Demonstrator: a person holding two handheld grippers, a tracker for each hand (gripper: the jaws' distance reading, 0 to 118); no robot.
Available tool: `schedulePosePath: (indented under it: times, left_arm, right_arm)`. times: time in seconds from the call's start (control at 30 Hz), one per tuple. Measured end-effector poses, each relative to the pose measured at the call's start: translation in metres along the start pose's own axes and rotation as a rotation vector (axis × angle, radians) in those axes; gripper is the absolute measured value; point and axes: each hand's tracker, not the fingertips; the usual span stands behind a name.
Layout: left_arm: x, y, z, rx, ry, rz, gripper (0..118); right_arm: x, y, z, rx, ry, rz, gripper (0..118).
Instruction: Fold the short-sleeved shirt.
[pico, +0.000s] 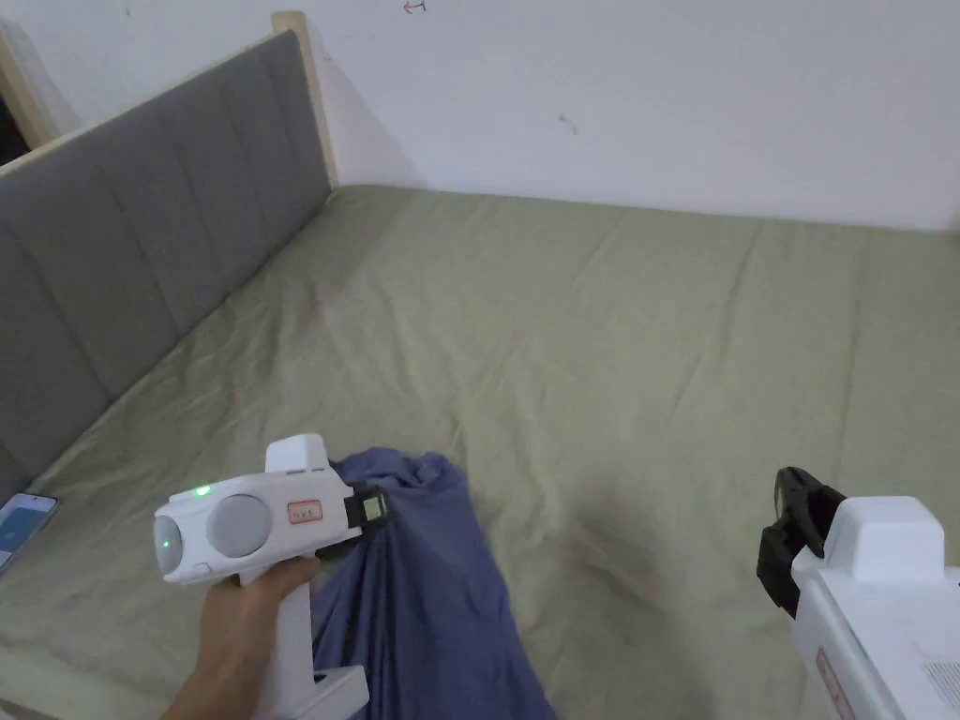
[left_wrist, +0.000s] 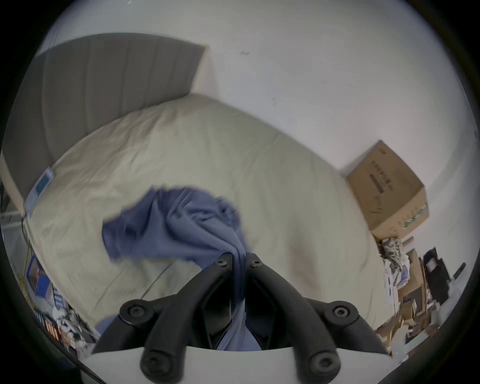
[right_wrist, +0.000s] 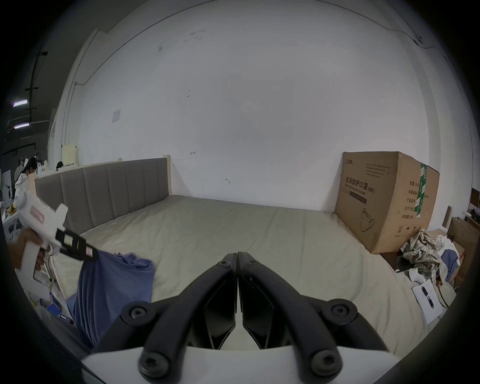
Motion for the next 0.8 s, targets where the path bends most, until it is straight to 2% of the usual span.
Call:
schedulePosePath:
  times: [0.43, 0.6, 0.8]
  left_arm:
    - [0.210, 0.079, 0.053, 0.146, -0.299, -0.317, 4]
    - [0.287, 0.065, 0.039, 0.113, -0.380, -0.456, 5]
    - [0.342, 0.010, 0.002, 0.000, -0.487, -0.546, 5]
  right_arm:
    - [0.069, 0.015, 0.061, 0.093, -0.144, -0.030, 0]
    - [0.100, 0.017, 0.088, 0.118, -0.221, -0.034, 0]
    - [0.129, 0.007, 0.107, 0.106, -0.300, -0.041, 0]
